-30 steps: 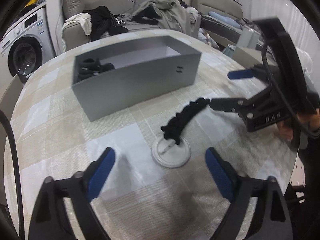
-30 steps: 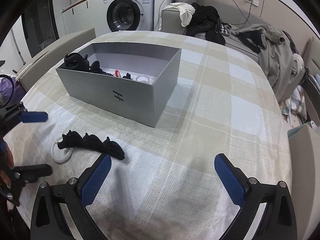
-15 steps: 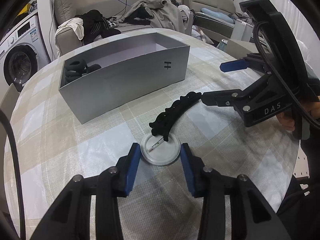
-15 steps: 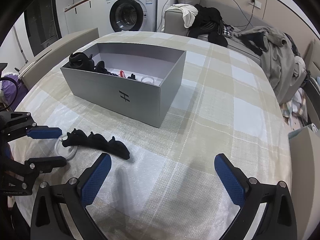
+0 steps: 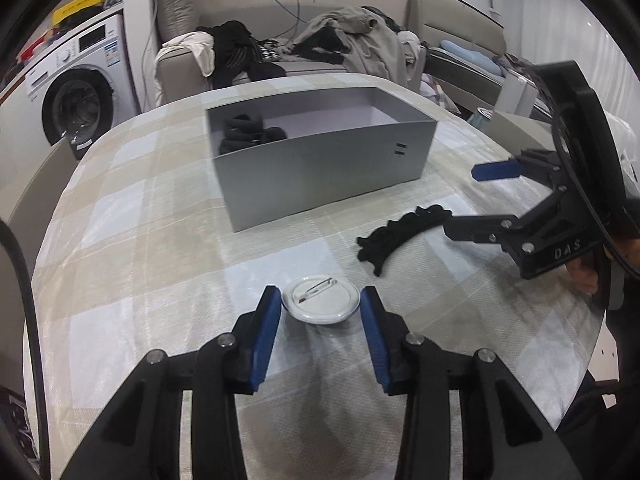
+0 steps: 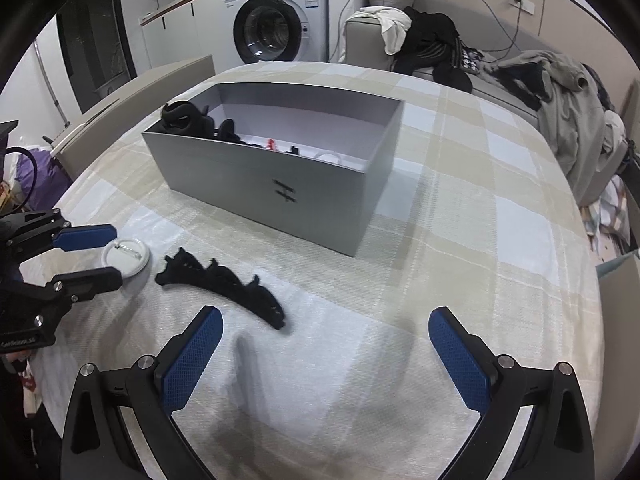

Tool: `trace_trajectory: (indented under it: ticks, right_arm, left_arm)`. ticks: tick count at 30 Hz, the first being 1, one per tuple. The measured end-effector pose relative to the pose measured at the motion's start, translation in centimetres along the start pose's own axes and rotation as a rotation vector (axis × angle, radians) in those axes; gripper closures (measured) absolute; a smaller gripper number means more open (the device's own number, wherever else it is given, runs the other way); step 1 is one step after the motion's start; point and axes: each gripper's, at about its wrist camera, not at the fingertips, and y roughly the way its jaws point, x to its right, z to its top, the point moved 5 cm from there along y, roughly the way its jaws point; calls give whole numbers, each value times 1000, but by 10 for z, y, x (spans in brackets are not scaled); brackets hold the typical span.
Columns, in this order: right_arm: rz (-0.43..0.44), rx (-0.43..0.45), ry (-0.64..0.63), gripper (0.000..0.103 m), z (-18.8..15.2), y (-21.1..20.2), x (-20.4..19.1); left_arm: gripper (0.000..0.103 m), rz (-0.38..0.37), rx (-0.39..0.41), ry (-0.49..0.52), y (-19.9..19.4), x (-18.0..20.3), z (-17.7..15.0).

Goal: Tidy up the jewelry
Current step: 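Move the right tool to the black claw clip while the left tool approaches the clear disc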

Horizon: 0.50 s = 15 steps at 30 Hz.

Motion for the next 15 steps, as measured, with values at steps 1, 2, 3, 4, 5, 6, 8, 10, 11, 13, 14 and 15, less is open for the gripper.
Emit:
trace_trajectory:
  ticks: [1, 2, 3, 4, 5, 6, 8, 10, 11, 13, 14, 15]
  right_arm:
    - [9, 1, -2, 0, 0, 1, -3]
    - [20, 1, -4, 0, 1, 2, -7]
    - [27, 2, -6, 0, 1, 3, -10]
    - [42, 1, -7, 0, 1, 4, -15]
    - [55, -2, -9, 0, 1, 6, -21]
    - [62, -3, -13, 1, 0, 7, -24]
    - [66, -6, -24, 1, 1, 10, -33]
    - [71, -10, -34, 1, 2, 13, -41]
    - [65, -10, -48, 1, 3, 14, -46]
    - [55, -7, -80, 1, 4, 16, -54]
    - [55, -8, -86, 1, 4, 17, -57]
    - [54, -10, -87, 1, 4, 18, -61]
  left_arm:
    - [68, 5, 3, -9, 0, -2, 0]
    - [68, 9, 9, -22, -1, -4, 1]
    - [68, 11, 13, -33, -1, -7, 2]
    - [68, 15, 18, -42, -1, -9, 3]
    - [68, 21, 24, -52, -1, -11, 4]
    - [68, 24, 29, -63, -2, -13, 5]
    - [68, 29, 45, -81, -4, -16, 7]
    - [68, 27, 57, -92, -6, -19, 8]
    - [68, 26, 61, -96, -7, -19, 8]
    - [68, 27, 68, -100, -8, -21, 8]
    - [68, 28, 71, -102, -8, -21, 9]
    - [68, 26, 74, -106, -8, -22, 9]
